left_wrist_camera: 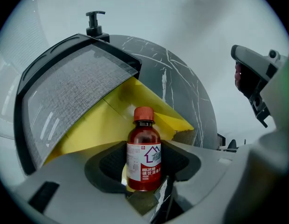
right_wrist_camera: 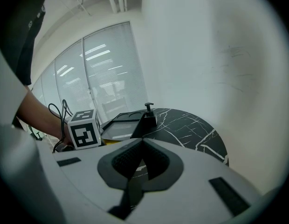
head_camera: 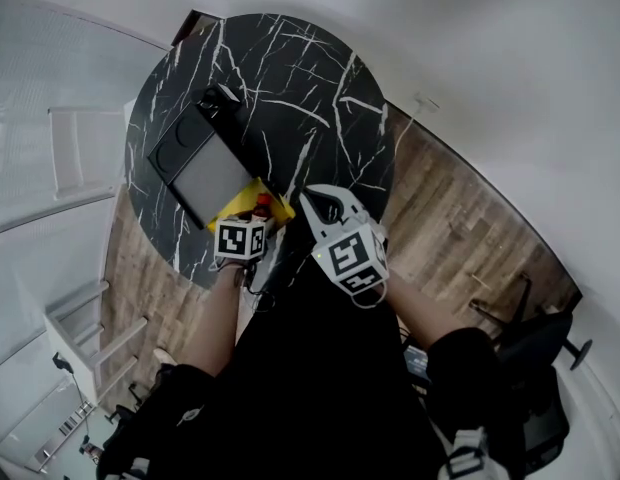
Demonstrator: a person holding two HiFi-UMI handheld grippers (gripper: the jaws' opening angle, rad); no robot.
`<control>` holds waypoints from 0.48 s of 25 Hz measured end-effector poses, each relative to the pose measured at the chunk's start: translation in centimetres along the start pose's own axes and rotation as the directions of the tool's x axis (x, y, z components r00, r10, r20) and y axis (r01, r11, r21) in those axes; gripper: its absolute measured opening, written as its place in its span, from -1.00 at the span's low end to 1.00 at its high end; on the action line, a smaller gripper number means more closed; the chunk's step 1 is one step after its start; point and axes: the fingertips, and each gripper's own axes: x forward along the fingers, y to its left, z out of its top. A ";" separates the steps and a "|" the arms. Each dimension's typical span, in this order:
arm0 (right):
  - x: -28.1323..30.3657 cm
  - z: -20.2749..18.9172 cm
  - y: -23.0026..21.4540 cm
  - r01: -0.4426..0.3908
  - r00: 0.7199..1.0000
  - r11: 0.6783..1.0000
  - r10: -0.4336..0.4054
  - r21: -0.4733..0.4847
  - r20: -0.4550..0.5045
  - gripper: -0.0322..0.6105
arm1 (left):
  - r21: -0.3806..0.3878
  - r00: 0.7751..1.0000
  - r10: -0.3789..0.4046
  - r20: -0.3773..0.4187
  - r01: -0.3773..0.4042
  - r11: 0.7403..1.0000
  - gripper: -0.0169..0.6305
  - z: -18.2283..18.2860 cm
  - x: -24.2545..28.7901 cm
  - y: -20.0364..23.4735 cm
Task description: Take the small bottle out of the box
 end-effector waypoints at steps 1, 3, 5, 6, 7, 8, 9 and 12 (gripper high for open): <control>0.0 0.0 0.2 -0.006 1.000 1.000 0.006 -0.001 -0.002 -0.91 | -0.001 1.000 0.004 0.004 -0.004 1.000 -0.27 -0.1 -0.1 0.0; 0.0 0.0 0.5 -0.019 1.000 1.000 0.019 -0.007 -0.008 -0.91 | 0.001 1.000 0.022 0.020 -0.022 1.000 -0.27 -0.1 -0.7 0.2; 0.1 0.1 1.0 -0.033 0.999 0.999 0.033 -0.018 -0.010 -0.91 | 0.000 0.998 0.038 0.048 -0.038 0.999 -0.27 0.2 -1.4 0.3; 0.2 0.2 1.2 -0.039 0.999 0.999 0.039 -0.025 -0.010 -0.91 | -0.003 0.997 0.042 0.065 -0.042 0.999 -0.27 0.3 -1.9 0.2; 0.4 0.2 1.6 -0.046 0.999 0.998 0.046 -0.030 -0.010 -0.91 | -0.009 0.996 0.044 0.083 -0.044 0.999 -0.27 0.4 -2.3 0.2; 0.5 0.3 2.0 -0.053 0.999 0.998 0.053 -0.034 -0.009 -0.91 | -0.017 0.994 0.046 0.101 -0.044 0.999 -0.27 0.5 -2.7 0.2; 0.6 0.4 2.5 -0.062 0.998 0.997 0.061 -0.039 -0.008 -0.91 | -0.025 0.991 0.049 0.121 -0.046 0.999 -0.27 0.5 -3.2 0.2; 1.1 0.8 4.2 -0.090 0.996 0.994 0.090 -0.059 -0.003 -0.91 | -0.039 0.982 0.062 0.178 -0.056 0.998 -0.28 0.4 -4.8 0.4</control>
